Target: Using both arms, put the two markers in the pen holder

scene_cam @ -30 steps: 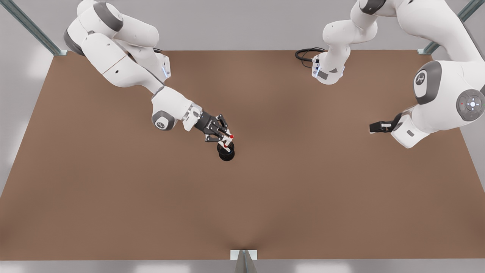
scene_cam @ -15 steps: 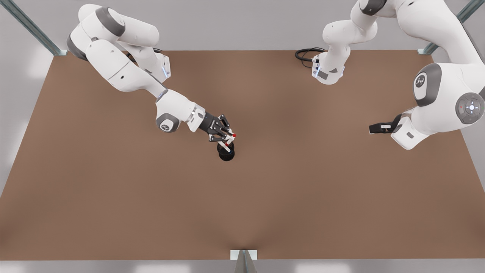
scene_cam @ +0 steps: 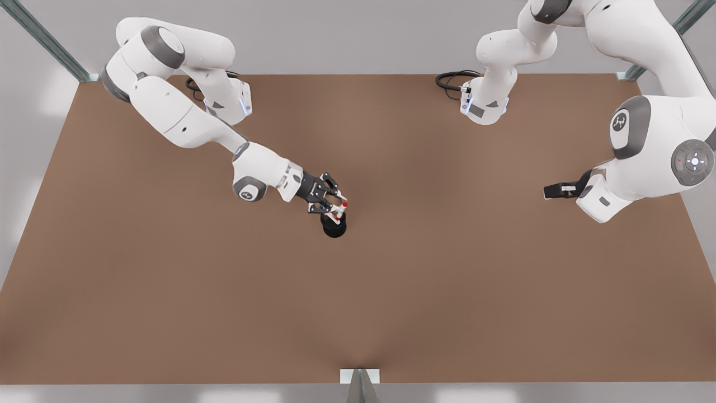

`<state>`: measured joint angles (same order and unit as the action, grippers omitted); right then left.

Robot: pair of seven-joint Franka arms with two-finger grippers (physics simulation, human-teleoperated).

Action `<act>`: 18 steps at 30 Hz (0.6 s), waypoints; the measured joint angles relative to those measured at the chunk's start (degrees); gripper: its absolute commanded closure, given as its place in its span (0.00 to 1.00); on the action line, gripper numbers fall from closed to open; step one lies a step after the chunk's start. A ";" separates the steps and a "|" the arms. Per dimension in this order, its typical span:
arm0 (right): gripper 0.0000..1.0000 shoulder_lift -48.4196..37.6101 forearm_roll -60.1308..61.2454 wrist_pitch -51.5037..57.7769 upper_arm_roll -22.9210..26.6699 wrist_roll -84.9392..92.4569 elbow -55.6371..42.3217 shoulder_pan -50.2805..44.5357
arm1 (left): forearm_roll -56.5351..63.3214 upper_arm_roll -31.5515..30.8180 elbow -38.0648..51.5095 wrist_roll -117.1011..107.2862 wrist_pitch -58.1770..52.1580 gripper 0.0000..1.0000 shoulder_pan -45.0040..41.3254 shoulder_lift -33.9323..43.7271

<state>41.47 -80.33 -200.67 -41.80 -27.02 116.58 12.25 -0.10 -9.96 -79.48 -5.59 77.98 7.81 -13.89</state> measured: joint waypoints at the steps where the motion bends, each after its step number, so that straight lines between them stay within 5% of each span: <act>1: 0.01 0.17 -0.14 0.02 0.08 0.03 -0.24 -0.01 | 0.00 -0.02 0.00 -0.02 0.00 0.00 0.02 0.00; 9: 0.00 -10.23 0.09 10.62 -2.74 0.25 -10.28 -1.86 | 0.16 -0.30 0.36 -0.17 0.09 0.00 -0.51 -0.28; 13: 0.00 -30.09 10.09 17.63 19.22 0.33 -5.46 -14.11 | 0.61 -0.68 2.15 0.71 1.98 0.00 -2.96 -1.40; 18: 0.00 -37.93 48.85 47.63 29.40 4.28 -18.30 -26.98 | 0.92 -0.66 5.68 2.85 4.49 0.00 -3.62 -5.59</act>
<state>3.53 -31.49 -153.04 -12.41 -22.74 98.28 -14.73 0.82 -10.61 -73.79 -2.74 82.47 4.19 -19.48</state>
